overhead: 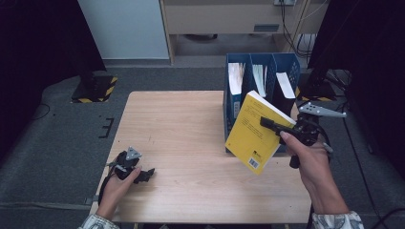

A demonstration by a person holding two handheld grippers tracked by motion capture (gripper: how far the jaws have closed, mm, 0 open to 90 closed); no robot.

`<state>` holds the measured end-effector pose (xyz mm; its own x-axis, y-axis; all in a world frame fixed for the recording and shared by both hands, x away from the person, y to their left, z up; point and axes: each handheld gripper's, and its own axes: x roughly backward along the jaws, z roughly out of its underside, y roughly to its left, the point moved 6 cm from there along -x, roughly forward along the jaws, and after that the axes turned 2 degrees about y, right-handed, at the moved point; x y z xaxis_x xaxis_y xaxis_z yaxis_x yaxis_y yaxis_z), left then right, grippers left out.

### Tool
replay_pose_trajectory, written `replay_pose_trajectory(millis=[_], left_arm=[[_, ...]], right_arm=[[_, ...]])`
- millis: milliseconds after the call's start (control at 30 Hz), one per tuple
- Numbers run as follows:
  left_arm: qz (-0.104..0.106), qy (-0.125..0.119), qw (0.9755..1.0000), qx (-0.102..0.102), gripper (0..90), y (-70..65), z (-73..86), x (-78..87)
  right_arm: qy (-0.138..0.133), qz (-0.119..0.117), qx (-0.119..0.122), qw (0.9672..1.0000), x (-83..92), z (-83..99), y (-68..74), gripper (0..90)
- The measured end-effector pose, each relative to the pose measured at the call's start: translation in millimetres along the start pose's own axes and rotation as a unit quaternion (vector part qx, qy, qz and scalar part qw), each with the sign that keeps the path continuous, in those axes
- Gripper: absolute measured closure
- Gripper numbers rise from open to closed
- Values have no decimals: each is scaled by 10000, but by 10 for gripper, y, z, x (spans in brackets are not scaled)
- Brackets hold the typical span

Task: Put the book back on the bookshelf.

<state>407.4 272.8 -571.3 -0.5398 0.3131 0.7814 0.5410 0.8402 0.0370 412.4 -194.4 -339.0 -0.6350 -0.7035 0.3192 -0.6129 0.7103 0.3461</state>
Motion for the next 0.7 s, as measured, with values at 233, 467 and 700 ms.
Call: replay_pose_trajectory(millis=[233,467,700], left_arm=[[-1,-2,10000,12,45,-3,1,-5],[1,20,10000,-11,46,-11,3,-12],[57,96,9999,-12,50,-29,10,-14]], right_arm=[[-75,163,-32,9998,134,-86,-88,751],[-72,353,-31,9993,246,-114,-178,751],[-15,495,-55,9988,345,-98,-279,751]])
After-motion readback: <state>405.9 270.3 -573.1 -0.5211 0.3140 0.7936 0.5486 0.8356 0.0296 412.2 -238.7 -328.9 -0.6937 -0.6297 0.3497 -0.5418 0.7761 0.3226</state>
